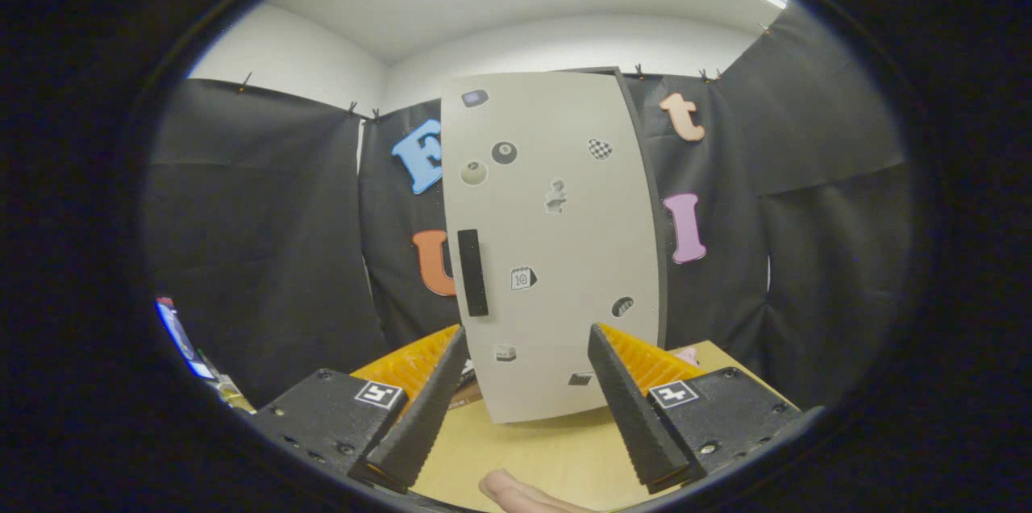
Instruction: Open the shoe cabinet door, grab the shoes and put them into the shoe cabinet, then close the shoe cabinet door.
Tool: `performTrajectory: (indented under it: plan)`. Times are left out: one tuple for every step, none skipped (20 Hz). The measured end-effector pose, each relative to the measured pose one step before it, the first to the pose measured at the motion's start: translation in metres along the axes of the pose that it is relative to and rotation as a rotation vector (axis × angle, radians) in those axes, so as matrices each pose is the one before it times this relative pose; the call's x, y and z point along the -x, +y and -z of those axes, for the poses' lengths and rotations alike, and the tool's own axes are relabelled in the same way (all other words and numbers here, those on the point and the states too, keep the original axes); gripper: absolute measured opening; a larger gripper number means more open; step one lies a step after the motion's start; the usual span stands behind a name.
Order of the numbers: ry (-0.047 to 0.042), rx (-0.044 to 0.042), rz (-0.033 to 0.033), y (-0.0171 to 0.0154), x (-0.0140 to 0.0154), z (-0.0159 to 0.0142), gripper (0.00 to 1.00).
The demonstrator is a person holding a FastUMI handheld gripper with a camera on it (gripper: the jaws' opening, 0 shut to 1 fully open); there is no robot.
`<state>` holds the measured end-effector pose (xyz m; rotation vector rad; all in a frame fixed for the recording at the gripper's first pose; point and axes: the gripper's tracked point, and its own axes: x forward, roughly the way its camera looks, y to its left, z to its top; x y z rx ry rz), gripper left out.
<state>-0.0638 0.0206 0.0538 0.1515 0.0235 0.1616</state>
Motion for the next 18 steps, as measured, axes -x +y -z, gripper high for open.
performTrajectory:
  plan:
    - [0.00611,0.01126,-0.00132,-0.00077,0.00781,0.00051,0.96]
    - [0.01257,0.02035,0.00274,-0.00077,0.00598,0.00216,0.97]
    - [0.01268,0.01905,0.0134,-0.00211,0.0061,0.00351,0.97]
    - [0.01132,0.02214,0.01327,-0.00242,0.00718,0.00184,0.97]
    - [-0.00138,0.01512,0.007,-0.00029,0.00679,-0.00039,0.97]
    - [-0.00503,0.01214,0.00272,0.00046,0.00635,-0.00025,0.97]
    - [-0.00119,0.00737,0.00776,-0.00094,0.0061,0.00022,0.97]
    - [0.00133,0.00259,0.00879,-0.00125,0.00734,0.00184,0.97]
    - [-0.0033,0.0012,0.00303,-0.00017,0.00668,-0.00046,0.97]
    - [-0.00811,0.00535,-0.00297,0.00173,0.00558,-0.00082,0.97]
    - [-0.00977,0.00434,0.003,-0.00023,0.00557,-0.00234,0.97]
    - [-0.0106,-0.00118,0.00942,-0.0027,0.00476,-0.00146,0.97]
    - [-0.01185,-0.00054,0.00491,-0.00147,0.00446,-0.00276,0.97]
    - [-0.01163,-0.00322,0.00343,-0.00098,0.00377,-0.00253,0.97]
    - [-0.00809,-0.00655,0.00735,-0.00189,0.00309,-0.00206,0.97]
    - [-0.00512,-0.00702,0.00743,-0.00223,0.00256,-0.00073,0.97]
    - [-0.00203,-0.0026,0.00073,-0.00042,0.00138,-0.00105,0.97]
    - [0.00016,-0.00534,-0.00318,0.0003,0.00036,-0.00002,0.97]
